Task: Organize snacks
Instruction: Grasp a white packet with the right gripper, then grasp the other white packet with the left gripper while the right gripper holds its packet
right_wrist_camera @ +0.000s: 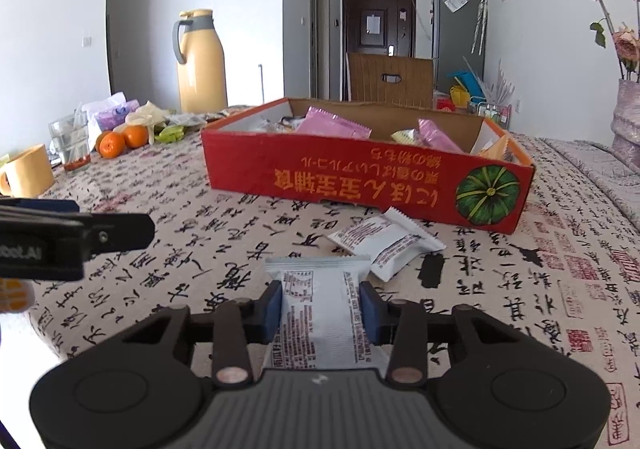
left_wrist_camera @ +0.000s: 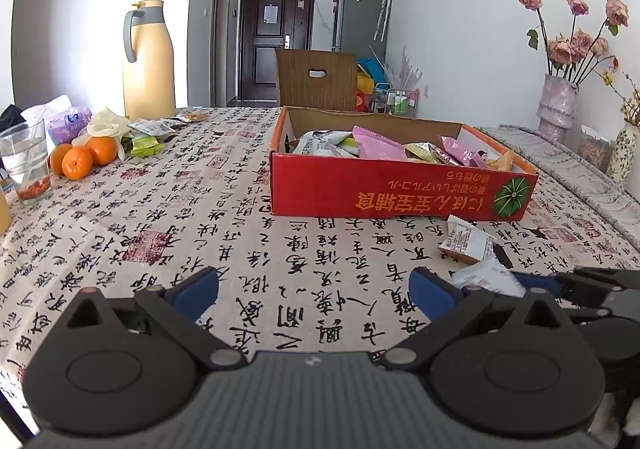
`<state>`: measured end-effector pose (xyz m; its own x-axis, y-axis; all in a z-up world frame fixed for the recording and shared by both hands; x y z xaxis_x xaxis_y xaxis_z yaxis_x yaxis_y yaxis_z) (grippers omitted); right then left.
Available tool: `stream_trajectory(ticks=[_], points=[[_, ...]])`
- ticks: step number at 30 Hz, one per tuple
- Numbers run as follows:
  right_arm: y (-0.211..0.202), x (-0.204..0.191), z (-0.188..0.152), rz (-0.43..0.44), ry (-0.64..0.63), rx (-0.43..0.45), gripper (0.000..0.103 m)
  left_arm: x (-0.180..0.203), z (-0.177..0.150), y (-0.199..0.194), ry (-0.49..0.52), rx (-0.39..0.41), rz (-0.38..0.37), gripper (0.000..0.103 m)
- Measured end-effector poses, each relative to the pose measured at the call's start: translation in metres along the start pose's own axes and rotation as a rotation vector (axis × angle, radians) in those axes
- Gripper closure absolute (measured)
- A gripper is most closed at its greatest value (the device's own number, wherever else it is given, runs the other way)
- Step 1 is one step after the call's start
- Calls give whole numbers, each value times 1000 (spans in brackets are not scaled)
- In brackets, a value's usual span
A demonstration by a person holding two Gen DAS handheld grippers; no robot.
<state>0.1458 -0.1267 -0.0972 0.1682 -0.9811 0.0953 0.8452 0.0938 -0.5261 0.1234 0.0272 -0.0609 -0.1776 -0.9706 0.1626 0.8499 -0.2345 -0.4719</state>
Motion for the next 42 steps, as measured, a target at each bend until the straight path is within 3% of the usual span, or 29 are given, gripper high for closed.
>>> stream_trajectory(ticks=[11,26,42], points=[[-10,51,12,-82,93,52,64,24,19,21,32,1,-40,0],[2,125,12,-172,186,61,64,86,52,72,89,9,-104,0],[16,162,4,-182,250,56,64,117,31,137,144,-210,-110,0]])
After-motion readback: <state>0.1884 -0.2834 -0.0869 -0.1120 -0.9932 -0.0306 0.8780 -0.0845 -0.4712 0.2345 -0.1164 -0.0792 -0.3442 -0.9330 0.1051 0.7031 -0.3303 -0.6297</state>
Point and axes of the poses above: each gripper's, at about its wrist camera, not at the fingertips, and y roughly the way its jaws point, x to its right, z to its top, the point moved 10 cm from there along y, roughly the way its jaws point, and after that the axes turned 13 degrees about -z, right-handed, at the moved point
